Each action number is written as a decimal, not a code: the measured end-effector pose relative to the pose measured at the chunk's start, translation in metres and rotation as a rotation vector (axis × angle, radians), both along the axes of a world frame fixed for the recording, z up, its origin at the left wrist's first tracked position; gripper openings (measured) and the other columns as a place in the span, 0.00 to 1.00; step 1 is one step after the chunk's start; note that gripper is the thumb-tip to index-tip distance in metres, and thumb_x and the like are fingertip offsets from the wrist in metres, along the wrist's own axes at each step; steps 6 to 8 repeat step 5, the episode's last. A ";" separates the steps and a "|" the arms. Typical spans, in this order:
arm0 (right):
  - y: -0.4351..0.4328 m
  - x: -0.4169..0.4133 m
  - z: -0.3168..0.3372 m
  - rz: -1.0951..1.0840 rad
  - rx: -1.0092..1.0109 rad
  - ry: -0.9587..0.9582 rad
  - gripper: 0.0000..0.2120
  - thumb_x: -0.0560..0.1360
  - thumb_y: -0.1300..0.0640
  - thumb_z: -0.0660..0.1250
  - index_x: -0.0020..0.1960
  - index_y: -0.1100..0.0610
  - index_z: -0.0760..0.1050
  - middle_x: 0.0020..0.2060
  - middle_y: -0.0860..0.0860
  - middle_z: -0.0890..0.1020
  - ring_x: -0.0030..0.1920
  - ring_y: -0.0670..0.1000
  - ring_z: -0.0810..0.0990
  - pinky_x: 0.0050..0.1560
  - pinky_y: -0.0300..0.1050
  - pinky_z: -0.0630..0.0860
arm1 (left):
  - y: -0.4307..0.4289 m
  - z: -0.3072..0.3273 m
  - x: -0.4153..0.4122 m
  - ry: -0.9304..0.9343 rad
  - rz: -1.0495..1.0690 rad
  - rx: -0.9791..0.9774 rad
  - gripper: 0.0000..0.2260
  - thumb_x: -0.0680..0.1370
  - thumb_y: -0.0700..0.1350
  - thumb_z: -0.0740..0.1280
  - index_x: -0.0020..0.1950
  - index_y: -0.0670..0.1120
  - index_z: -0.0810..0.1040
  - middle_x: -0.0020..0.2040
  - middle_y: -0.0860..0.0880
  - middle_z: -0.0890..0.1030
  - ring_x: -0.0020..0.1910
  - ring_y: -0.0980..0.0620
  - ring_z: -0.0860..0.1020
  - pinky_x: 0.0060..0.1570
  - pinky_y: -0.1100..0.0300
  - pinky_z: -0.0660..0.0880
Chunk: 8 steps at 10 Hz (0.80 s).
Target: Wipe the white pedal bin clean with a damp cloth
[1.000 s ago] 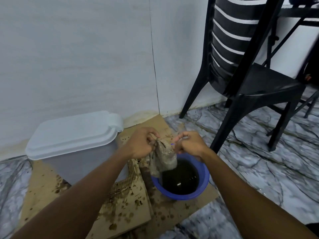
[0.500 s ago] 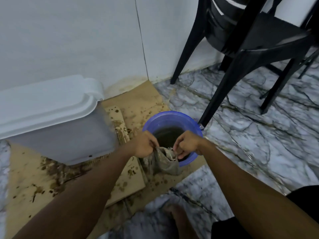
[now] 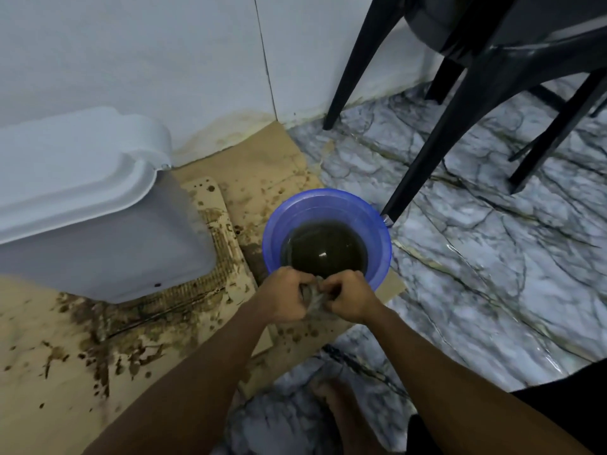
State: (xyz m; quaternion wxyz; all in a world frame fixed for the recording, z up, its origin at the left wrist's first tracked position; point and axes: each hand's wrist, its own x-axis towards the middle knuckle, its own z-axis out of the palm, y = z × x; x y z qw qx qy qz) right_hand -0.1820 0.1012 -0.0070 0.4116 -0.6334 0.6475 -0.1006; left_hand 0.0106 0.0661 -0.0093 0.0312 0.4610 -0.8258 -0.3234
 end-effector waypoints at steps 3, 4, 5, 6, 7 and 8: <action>0.003 0.010 0.007 0.108 -0.046 0.155 0.13 0.71 0.56 0.72 0.55 0.47 0.82 0.46 0.44 0.83 0.48 0.49 0.80 0.54 0.51 0.80 | 0.004 -0.005 0.013 -0.083 -0.027 -0.028 0.12 0.71 0.52 0.69 0.53 0.56 0.84 0.46 0.55 0.82 0.47 0.55 0.79 0.49 0.52 0.80; 0.000 0.016 0.028 0.087 -0.185 0.187 0.06 0.73 0.54 0.71 0.49 0.47 0.81 0.45 0.42 0.79 0.46 0.43 0.76 0.52 0.43 0.78 | 0.001 0.001 0.026 0.016 0.044 -0.122 0.06 0.73 0.51 0.68 0.47 0.54 0.81 0.44 0.55 0.81 0.47 0.56 0.77 0.48 0.55 0.78; 0.017 0.046 0.035 0.009 -0.395 0.142 0.03 0.72 0.54 0.72 0.42 0.47 0.78 0.40 0.42 0.79 0.43 0.42 0.77 0.47 0.38 0.76 | 0.042 0.010 0.049 0.178 0.376 -0.174 0.06 0.73 0.49 0.66 0.43 0.51 0.81 0.40 0.52 0.80 0.42 0.55 0.75 0.43 0.59 0.74; 0.017 0.046 0.035 0.009 -0.395 0.142 0.03 0.72 0.54 0.72 0.42 0.47 0.78 0.40 0.42 0.79 0.43 0.42 0.77 0.47 0.38 0.76 | 0.042 0.010 0.049 0.178 0.376 -0.174 0.06 0.73 0.49 0.66 0.43 0.51 0.81 0.40 0.52 0.80 0.42 0.55 0.75 0.43 0.59 0.74; 0.017 0.046 0.035 0.009 -0.395 0.142 0.03 0.72 0.54 0.72 0.42 0.47 0.78 0.40 0.42 0.79 0.43 0.42 0.77 0.47 0.38 0.76 | 0.042 0.010 0.049 0.178 0.376 -0.174 0.06 0.73 0.49 0.66 0.43 0.51 0.81 0.40 0.52 0.80 0.42 0.55 0.75 0.43 0.59 0.74; 0.017 0.046 0.035 0.009 -0.395 0.142 0.03 0.72 0.54 0.72 0.42 0.47 0.78 0.40 0.42 0.79 0.43 0.42 0.77 0.47 0.38 0.76 | 0.042 0.010 0.049 0.178 0.376 -0.174 0.06 0.73 0.49 0.66 0.43 0.51 0.81 0.40 0.52 0.80 0.42 0.55 0.75 0.43 0.59 0.74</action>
